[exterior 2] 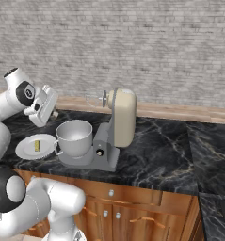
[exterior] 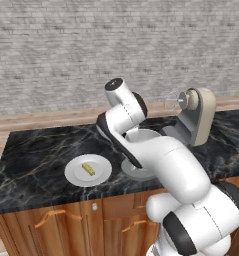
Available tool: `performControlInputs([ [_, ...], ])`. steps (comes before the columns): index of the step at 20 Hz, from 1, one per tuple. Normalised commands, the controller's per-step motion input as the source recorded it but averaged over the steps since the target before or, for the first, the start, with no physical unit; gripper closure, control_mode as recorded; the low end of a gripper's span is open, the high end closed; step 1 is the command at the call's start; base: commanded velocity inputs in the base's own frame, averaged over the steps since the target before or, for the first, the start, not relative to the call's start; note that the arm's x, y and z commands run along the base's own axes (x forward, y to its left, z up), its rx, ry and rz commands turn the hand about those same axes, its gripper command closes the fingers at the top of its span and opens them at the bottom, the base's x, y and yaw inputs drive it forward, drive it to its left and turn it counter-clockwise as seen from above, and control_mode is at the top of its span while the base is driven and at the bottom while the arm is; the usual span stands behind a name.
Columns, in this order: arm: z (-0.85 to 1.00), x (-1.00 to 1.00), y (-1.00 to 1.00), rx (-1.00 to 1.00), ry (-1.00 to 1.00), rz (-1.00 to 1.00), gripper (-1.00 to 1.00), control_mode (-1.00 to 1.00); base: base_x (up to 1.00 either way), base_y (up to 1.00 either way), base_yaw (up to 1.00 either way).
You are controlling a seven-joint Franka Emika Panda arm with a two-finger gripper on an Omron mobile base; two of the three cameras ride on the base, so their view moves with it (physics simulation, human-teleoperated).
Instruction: Add butter and sugar cubes to the stand mixer bowl and then turn on the stand mixer to begin making frosting.
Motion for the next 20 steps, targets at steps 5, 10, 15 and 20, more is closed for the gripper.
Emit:
performControlInputs([
  [5,-0.48,0.00,-0.36,0.00,0.04,-0.04,1.00,-1.00,0.00,0.00,0.00],
  [10,-0.54,0.07,-0.19,0.00,0.01,0.00,1.00,-1.00,0.00,0.00,0.00],
  [15,-0.42,0.33,-0.15,0.03,0.07,0.00,1.00,-1.00,0.00,0.00,0.00],
  [20,-0.21,0.43,-0.09,0.03,0.15,0.00,1.00,-1.00,0.00,0.00,0.00],
])
